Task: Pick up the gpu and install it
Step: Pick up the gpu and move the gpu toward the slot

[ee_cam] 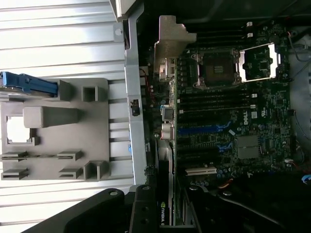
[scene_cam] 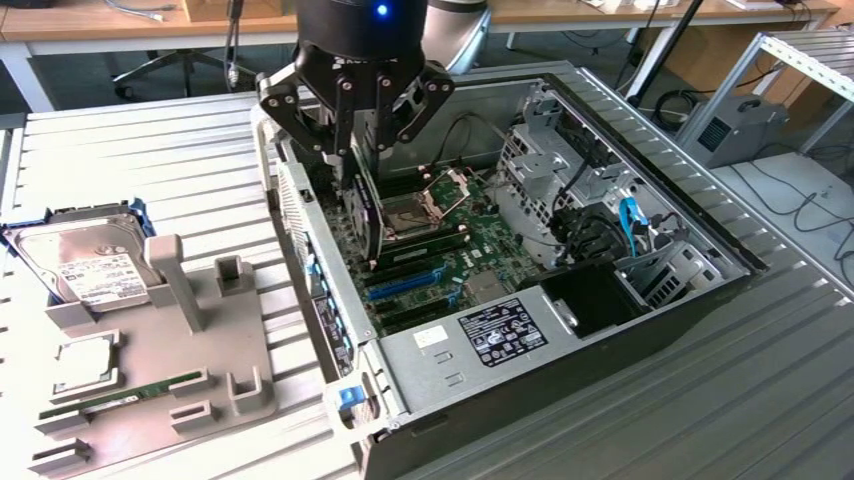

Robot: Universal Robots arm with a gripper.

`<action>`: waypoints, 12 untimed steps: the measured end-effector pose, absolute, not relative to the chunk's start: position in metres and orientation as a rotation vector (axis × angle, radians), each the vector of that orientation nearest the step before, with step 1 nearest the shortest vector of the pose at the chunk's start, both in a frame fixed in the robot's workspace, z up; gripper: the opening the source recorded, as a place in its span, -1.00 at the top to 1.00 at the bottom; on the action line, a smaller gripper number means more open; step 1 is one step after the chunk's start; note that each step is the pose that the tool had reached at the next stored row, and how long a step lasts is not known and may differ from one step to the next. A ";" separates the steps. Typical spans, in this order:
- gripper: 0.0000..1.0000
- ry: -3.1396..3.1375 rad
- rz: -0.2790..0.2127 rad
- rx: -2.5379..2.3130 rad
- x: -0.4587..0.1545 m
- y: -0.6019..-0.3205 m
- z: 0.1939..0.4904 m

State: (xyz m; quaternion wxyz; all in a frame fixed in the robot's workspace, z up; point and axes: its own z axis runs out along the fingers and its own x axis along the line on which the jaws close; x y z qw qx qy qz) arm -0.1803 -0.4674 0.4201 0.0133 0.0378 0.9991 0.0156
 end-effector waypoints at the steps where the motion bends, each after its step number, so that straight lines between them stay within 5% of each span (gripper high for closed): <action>1: 0.47 3.112 0.048 0.118 -0.179 -0.467 0.420; 12: 0.47 3.112 0.048 0.118 -0.167 -0.467 0.418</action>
